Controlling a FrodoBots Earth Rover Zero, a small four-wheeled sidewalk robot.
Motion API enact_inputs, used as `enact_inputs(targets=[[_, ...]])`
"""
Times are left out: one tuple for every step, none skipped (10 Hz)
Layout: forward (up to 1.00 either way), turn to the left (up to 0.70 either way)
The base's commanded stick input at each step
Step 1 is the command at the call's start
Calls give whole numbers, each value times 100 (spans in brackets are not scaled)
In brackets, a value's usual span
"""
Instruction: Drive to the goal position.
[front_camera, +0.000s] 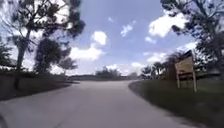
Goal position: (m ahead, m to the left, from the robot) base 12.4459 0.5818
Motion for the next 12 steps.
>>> enact_inputs(targets=[[85,0],[85,0],[85,0],[85,0],[85,0],[85,0],[85,0],[85,0],[85,0],[85,0],[85,0],[85,0]])
